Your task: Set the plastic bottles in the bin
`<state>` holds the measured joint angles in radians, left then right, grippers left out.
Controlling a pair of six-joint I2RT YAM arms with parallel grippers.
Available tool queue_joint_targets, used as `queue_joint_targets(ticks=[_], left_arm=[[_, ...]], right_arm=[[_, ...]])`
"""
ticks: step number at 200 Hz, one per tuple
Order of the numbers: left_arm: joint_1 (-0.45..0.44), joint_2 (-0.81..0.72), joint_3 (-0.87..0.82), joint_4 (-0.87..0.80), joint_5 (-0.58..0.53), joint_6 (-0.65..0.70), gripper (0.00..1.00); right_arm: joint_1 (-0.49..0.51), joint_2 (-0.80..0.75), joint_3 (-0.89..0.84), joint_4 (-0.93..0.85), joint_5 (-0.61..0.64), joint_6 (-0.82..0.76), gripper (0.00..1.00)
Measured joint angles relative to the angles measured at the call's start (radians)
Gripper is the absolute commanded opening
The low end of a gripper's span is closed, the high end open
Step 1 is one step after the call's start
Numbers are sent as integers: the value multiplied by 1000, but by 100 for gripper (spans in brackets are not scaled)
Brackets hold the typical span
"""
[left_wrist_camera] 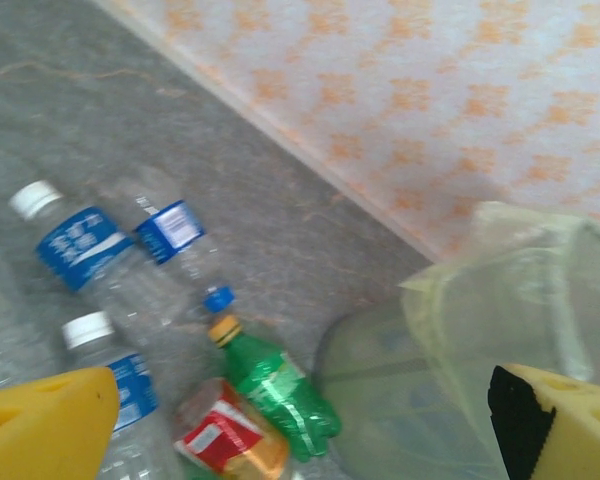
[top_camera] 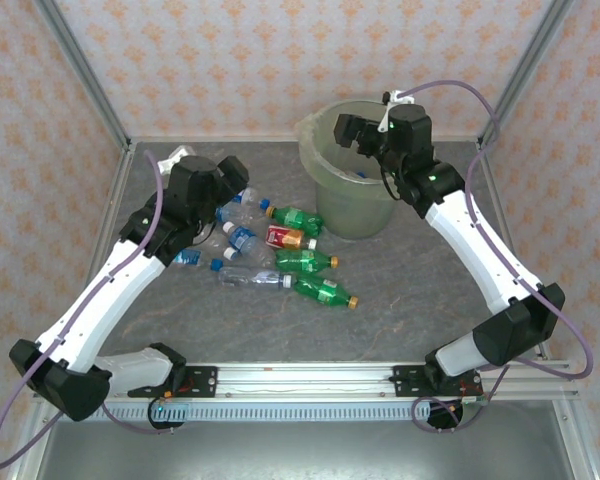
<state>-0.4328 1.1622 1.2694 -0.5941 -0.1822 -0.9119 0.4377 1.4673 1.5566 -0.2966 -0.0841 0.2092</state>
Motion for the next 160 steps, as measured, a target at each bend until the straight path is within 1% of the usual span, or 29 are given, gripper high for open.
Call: queue_joint_targets(ticks=[23, 52, 87, 113, 130, 144, 160], left_arm=[[23, -60, -85, -18, -14, -43, 96], [52, -134, -189, -39, -19, -92, 93], [119, -200, -312, -65, -23, -146, 90], [173, -209, -390, -73, 0, -169, 90], [214, -209, -438, -72, 37, -176, 90], [251, -203, -470, -68, 63, -180, 86], [293, -189, -506, -48, 89, -180, 84]], right_arm=[[0, -16, -21, 3, -26, 0, 100], [1, -51, -56, 9, -56, 1, 100], [21, -69, -68, 21, -88, 4, 100], [68, -77, -89, 39, -102, -2, 100], [106, -77, -100, 43, -107, -9, 100], [132, -78, -106, 44, -112, -14, 100], [153, -79, -113, 44, -116, -19, 100]])
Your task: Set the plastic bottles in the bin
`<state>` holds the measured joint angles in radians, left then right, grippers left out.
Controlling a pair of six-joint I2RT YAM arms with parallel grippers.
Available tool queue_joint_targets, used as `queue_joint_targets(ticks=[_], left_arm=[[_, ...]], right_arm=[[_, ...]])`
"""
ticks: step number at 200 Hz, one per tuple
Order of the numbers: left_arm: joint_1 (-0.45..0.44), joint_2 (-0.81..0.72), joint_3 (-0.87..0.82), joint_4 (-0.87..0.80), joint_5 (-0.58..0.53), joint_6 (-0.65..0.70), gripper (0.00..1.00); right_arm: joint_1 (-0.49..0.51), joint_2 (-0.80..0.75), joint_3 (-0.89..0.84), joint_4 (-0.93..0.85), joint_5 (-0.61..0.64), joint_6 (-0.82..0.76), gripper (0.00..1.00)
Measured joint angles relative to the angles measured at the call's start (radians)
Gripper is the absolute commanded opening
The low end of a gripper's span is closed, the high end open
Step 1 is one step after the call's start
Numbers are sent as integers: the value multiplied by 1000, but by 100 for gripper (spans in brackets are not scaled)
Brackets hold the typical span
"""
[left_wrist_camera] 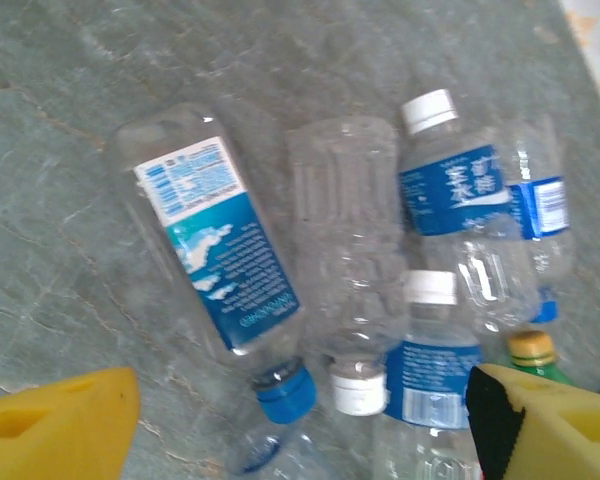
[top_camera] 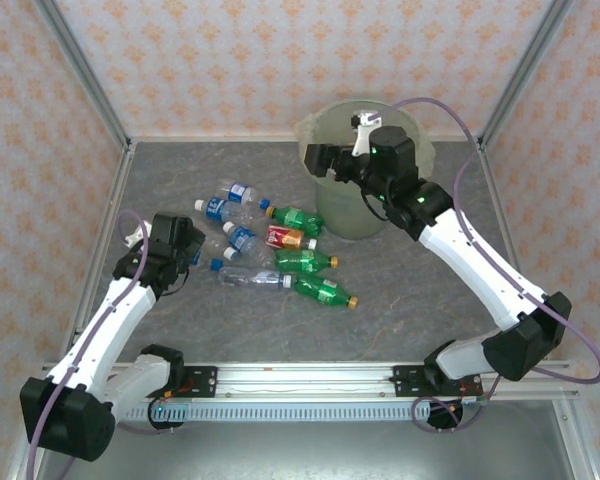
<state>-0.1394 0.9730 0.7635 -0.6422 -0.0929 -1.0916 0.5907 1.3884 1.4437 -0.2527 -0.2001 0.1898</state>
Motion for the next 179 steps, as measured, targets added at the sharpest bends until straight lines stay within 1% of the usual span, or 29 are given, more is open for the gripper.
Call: queue_joint_targets(ticks=[10, 36, 41, 67, 100, 140, 179], left_arm=[[29, 12, -21, 19, 20, 0, 81], [93, 60, -54, 64, 58, 8, 78], [102, 72, -57, 72, 62, 10, 77], [135, 146, -60, 114, 86, 23, 76], [154, 242, -60, 166, 110, 47, 77], [156, 359, -52, 211, 131, 72, 77], [156, 426, -34, 251, 139, 74, 77]], right_arm=[[9, 0, -2, 0, -2, -3, 100], [27, -5, -8, 0, -2, -11, 100], [30, -6, -10, 0, -2, -11, 100], [37, -21, -11, -1, -1, -13, 100], [37, -41, -18, -1, 2, -19, 100], [37, -45, -24, -1, 16, -22, 100], [37, -45, -31, -2, 21, -26, 100]])
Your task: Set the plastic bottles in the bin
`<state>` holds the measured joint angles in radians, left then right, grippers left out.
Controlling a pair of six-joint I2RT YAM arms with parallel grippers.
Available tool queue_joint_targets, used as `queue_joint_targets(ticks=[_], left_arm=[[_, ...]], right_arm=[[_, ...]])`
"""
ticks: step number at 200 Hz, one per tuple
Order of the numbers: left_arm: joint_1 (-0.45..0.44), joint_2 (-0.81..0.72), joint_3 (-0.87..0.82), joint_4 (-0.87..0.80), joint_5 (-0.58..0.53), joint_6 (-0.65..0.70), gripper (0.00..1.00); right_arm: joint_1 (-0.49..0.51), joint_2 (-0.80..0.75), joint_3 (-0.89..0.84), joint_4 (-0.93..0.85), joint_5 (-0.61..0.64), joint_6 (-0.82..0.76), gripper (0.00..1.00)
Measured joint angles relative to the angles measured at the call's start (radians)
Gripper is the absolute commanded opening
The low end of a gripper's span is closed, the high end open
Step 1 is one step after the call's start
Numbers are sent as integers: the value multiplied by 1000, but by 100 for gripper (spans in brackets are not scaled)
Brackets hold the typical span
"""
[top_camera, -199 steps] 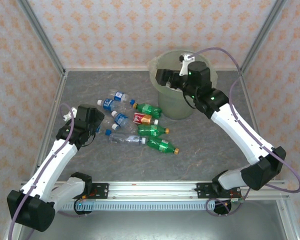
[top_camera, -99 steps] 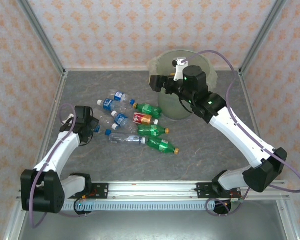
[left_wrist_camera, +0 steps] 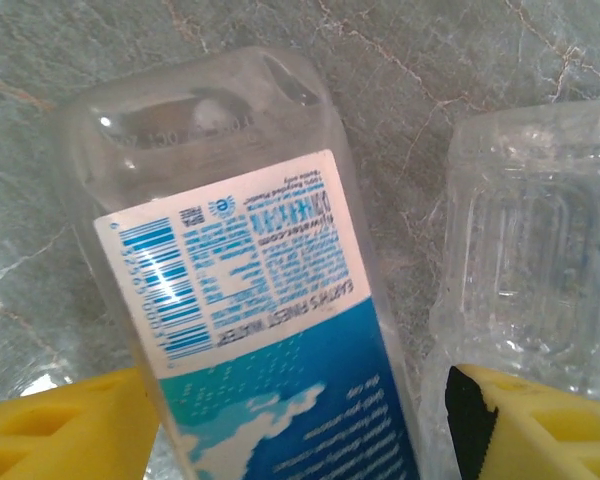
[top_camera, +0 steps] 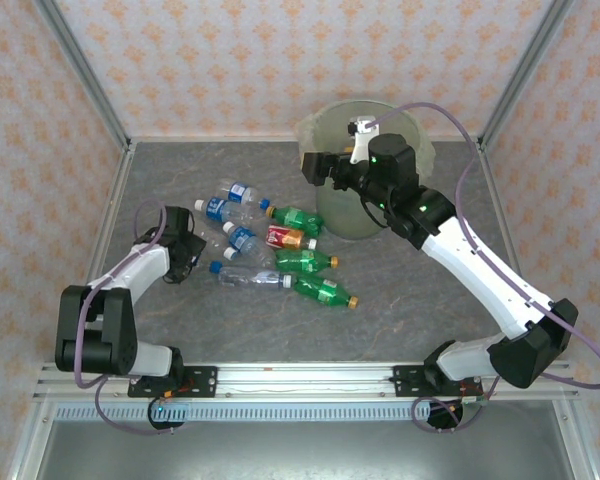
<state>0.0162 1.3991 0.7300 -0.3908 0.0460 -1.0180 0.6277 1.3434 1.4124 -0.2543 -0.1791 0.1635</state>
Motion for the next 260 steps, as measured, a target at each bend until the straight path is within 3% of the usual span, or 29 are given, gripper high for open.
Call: queue_joint_targets(ticks=[78, 94, 117, 168, 260], left_arm=[[11, 57, 2, 61, 10, 19, 76], [12, 61, 0, 68, 15, 23, 68], [13, 61, -7, 77, 24, 29, 67], [18, 52, -19, 108, 33, 32, 53], [19, -90, -18, 51, 25, 31, 48]], right_arm=[[0, 0, -2, 0, 3, 0, 100], [1, 0, -2, 0, 3, 0, 100], [5, 0, -2, 0, 3, 0, 100], [11, 0, -2, -11, 6, 0, 100], [11, -8, -22, -14, 23, 1, 100]])
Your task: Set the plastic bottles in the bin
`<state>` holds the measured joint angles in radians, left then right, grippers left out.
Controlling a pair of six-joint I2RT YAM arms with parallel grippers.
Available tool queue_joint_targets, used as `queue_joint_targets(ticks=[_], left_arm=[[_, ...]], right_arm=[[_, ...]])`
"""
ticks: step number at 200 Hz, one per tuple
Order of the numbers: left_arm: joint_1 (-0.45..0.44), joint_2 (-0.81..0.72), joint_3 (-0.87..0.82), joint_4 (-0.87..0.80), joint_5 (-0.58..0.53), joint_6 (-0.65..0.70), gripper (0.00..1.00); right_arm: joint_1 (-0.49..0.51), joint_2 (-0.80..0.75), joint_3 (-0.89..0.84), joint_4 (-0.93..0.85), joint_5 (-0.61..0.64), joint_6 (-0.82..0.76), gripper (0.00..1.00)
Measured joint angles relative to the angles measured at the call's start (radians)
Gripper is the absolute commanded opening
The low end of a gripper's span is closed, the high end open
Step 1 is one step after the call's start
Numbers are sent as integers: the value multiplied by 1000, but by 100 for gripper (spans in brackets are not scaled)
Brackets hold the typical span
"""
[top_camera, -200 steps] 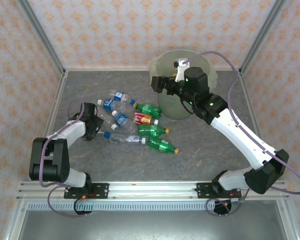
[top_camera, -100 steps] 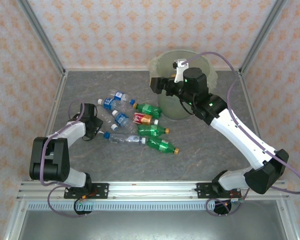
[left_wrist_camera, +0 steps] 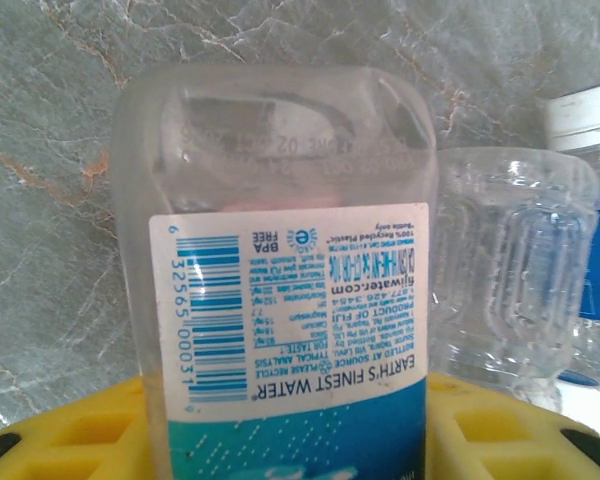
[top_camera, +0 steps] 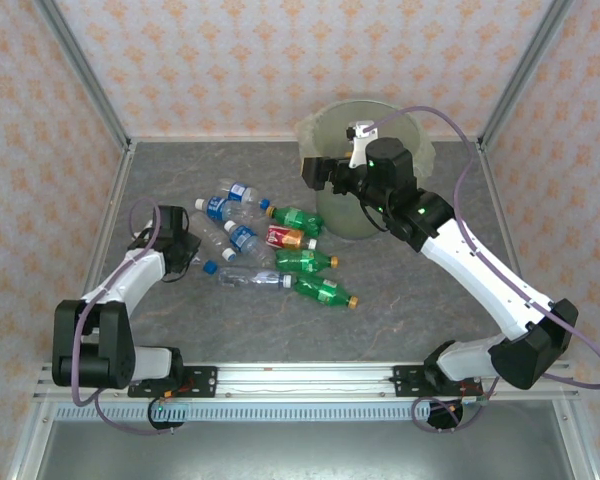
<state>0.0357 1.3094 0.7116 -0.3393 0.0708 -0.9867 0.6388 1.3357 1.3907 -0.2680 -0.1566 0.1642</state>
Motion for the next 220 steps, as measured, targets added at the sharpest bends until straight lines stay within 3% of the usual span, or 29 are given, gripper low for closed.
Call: queue_joint_targets(ticks=[76, 156, 220], left_arm=[[0, -143, 39, -57, 1, -21, 48], [-9, -277, 150, -69, 26, -42, 45], [-210, -194, 393, -72, -19, -42, 46]], right_arm=[[0, -13, -24, 1, 32, 5, 100], [0, -69, -63, 27, 163, 26, 100], [0, -121, -106, 43, 294, 46, 100]])
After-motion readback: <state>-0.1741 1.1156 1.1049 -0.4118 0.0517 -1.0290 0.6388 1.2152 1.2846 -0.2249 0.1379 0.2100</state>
